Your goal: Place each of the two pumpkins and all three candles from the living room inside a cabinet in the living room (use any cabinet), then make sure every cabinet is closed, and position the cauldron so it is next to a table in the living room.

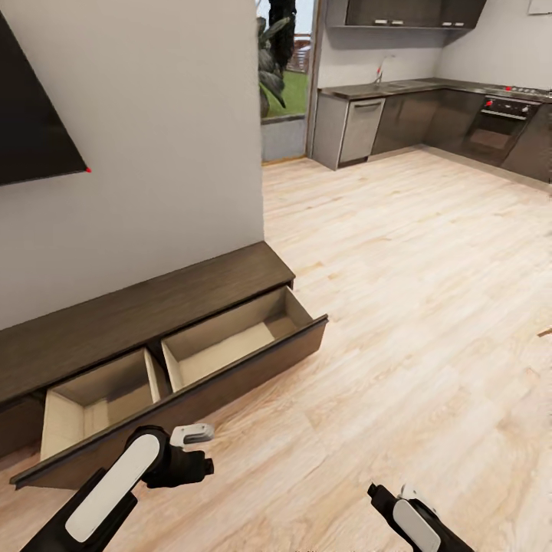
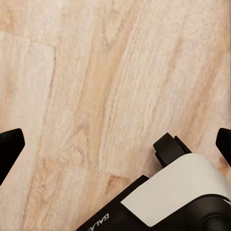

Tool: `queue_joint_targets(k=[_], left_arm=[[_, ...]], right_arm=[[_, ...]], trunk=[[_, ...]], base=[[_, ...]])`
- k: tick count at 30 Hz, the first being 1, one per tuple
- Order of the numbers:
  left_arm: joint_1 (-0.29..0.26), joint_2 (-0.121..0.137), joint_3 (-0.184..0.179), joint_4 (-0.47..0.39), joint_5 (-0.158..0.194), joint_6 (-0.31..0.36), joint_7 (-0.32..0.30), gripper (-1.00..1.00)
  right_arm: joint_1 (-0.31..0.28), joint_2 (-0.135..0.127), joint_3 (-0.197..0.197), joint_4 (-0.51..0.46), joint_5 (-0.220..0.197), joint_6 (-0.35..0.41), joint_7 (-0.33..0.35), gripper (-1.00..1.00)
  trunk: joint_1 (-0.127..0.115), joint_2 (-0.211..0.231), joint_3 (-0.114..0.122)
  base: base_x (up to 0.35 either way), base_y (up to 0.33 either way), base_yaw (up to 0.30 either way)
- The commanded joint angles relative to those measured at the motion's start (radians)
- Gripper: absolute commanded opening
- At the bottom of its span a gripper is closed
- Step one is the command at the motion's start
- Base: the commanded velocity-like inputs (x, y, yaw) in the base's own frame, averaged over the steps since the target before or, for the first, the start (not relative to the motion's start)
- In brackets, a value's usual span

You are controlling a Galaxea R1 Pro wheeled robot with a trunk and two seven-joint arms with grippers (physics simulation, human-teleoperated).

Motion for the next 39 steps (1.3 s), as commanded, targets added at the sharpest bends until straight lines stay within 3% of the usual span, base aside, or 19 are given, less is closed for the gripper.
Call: queue_joint_targets(k=[1, 39], left_arm=[[-0.001, 0.001, -0.002, -0.001, 0.009, 0.002, 0.01, 1.0], [0.0, 0.0, -0.006, -0.001, 0.009, 0.002, 0.01, 1.0]], right_arm=[[-0.001, -0.001, 0.007, -0.002, -0.003, 0.003, -0.008, 1.0], [-0.001, 0.001, 0.007, 0.024, -0.017, 0.002, -0.006, 1.0]], trunk=[[0.0, -0.001, -0.002], [0.0, -0.001, -0.041]], base=[[0.0, 0.0, -0.22], [0.0, 0.0, -0.225]])
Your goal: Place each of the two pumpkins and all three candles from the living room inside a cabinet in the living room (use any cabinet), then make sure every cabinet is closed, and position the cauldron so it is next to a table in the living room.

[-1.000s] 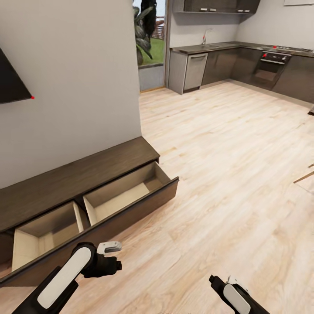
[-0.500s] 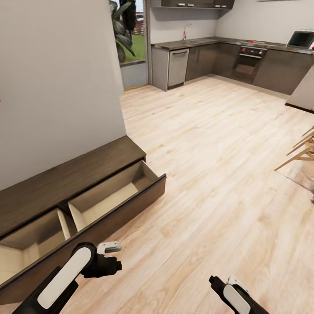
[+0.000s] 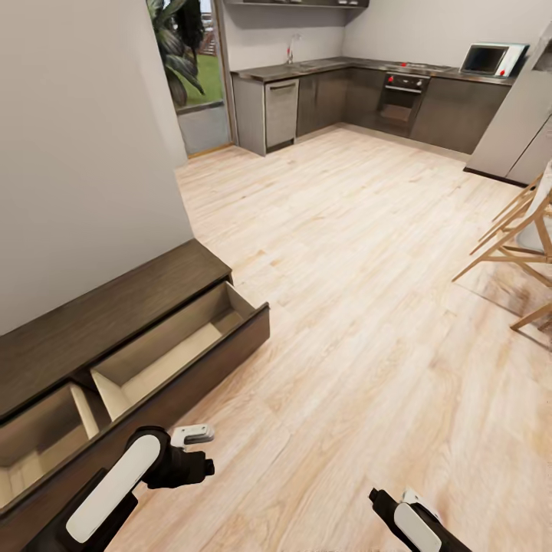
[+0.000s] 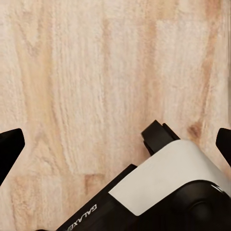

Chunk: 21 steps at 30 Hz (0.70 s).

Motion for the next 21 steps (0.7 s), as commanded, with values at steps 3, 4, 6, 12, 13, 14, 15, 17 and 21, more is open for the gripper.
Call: queue_joint_targets(k=[3, 4, 6, 12, 13, 14, 15, 17, 21], left_arm=[[-0.001, -0.001, -0.002, -0.001, 0.009, 0.002, 0.01, 1.0], [-0.001, -0.003, -0.002, -0.001, 0.009, 0.002, 0.01, 1.0], [-0.001, -0.005, -0.002, -0.001, 0.009, 0.002, 0.011, 1.0], [0.0, -0.011, -0.004, -0.001, 0.009, 0.002, 0.012, 1.0], [0.0, -0.012, -0.004, -0.001, 0.009, 0.002, 0.012, 1.0], [-0.001, -0.012, -0.004, -0.001, 0.009, 0.002, 0.012, 1.0], [-0.001, -0.013, -0.004, -0.001, 0.009, 0.002, 0.012, 1.0], [-0.001, -0.013, -0.004, -0.001, 0.009, 0.002, 0.012, 1.0], [-0.001, -0.013, -0.004, -0.001, 0.009, 0.002, 0.012, 1.0]], right_arm=[[-0.001, -0.001, 0.007, -0.002, -0.003, 0.004, -0.007, 1.0], [-0.001, -0.001, 0.007, -0.002, -0.003, 0.004, -0.007, 1.0], [-0.001, -0.001, 0.007, -0.002, -0.003, 0.004, -0.007, 1.0], [-0.001, 0.0, 0.007, -0.002, -0.003, 0.004, -0.007, 1.0], [-0.001, -0.001, 0.007, -0.002, -0.003, 0.004, -0.007, 1.0], [-0.001, -0.001, 0.007, -0.002, -0.003, 0.004, -0.007, 1.0], [-0.001, -0.001, 0.007, -0.002, -0.003, 0.004, -0.007, 1.0], [-0.001, 0.0, 0.007, -0.002, -0.003, 0.004, -0.007, 1.0], [-0.001, -0.001, 0.007, -0.002, -0.003, 0.004, -0.007, 1.0]], trunk=[[0.0, -0.001, -0.004], [0.0, -0.001, -0.005], [0.0, -0.001, -0.006], [0.0, -0.001, -0.012], [0.0, -0.001, -0.013], [0.0, -0.001, -0.014], [0.0, -0.001, -0.015], [0.0, -0.001, -0.017], [0.0, -0.001, -0.021]], base=[[0.0, 0.0, -0.231], [0.0, 0.0, -0.231], [0.0, 0.0, -0.231], [0.0, 0.0, -0.231], [0.0, 0.0, -0.231], [0.0, 0.0, -0.232], [0.0, 0.0, -0.232], [0.0, 0.0, -0.232], [0.0, 0.0, -0.231]])
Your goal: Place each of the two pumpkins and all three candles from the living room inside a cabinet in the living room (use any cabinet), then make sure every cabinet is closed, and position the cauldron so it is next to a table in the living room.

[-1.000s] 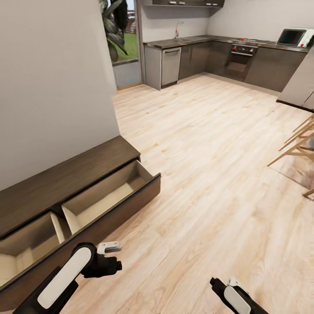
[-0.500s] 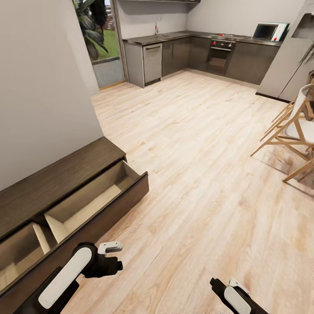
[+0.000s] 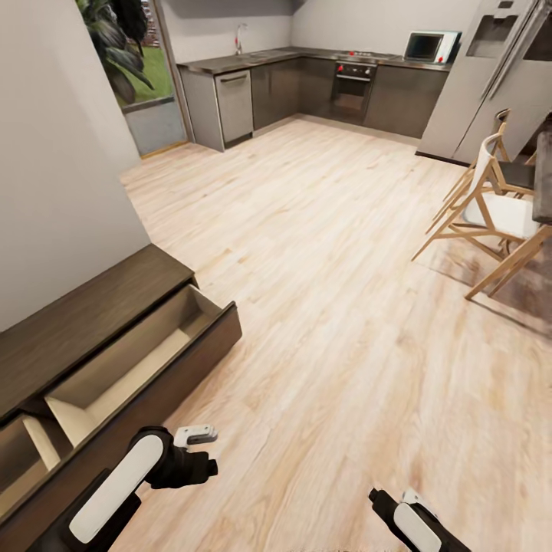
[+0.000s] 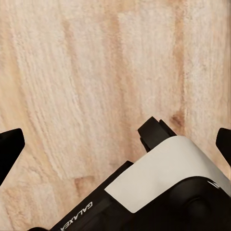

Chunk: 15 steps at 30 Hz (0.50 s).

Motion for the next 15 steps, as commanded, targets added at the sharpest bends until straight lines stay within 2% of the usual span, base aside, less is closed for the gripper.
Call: queue_joint_targets(k=[1, 15], left_arm=[[-0.001, 0.001, -0.001, -0.001, 0.009, 0.002, 0.01, 1.0], [0.0, 0.001, -0.001, -0.001, 0.009, 0.002, 0.01, 1.0]], right_arm=[[-0.001, -0.001, 0.007, -0.002, -0.003, 0.004, -0.007, 1.0], [-0.001, -0.004, 0.007, -0.002, -0.003, -0.023, -0.008, 1.0]], trunk=[[0.0, -0.001, -0.002], [0.0, -0.001, -0.013]], base=[[0.0, 0.0, -0.231], [0.0, 0.0, -0.241]])
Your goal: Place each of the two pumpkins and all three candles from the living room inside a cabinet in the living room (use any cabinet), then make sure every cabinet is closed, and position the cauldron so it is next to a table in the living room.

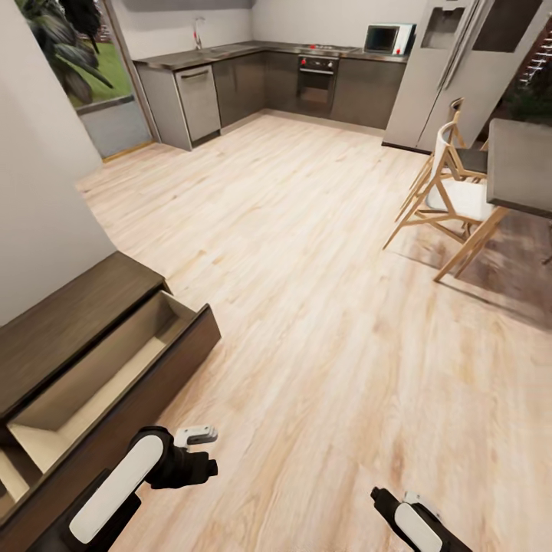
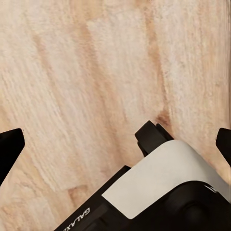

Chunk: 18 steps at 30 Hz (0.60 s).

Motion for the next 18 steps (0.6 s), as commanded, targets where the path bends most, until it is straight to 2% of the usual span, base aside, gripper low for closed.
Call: queue_joint_targets(k=[1, 10, 18], left_arm=[[-0.001, 0.001, -0.001, -0.001, 0.009, 0.002, 0.01, 1.0], [-0.001, 0.001, -0.001, -0.001, 0.009, 0.002, 0.01, 1.0], [-0.001, 0.001, -0.001, -0.001, 0.009, 0.002, 0.01, 1.0]], right_arm=[[-0.001, -0.002, 0.007, -0.002, -0.003, 0.003, -0.008, 1.0], [-0.001, -0.008, 0.007, -0.001, -0.003, -0.049, -0.01, 1.0], [-0.001, -0.011, 0.008, -0.001, -0.003, -0.057, -0.011, 1.0]], trunk=[[0.0, -0.001, -0.001], [0.0, -0.001, 0.006], [0.0, -0.001, 0.018]], base=[[0.0, 0.0, -0.269], [0.0, 0.0, -0.228], [0.0, 0.0, -0.098]])
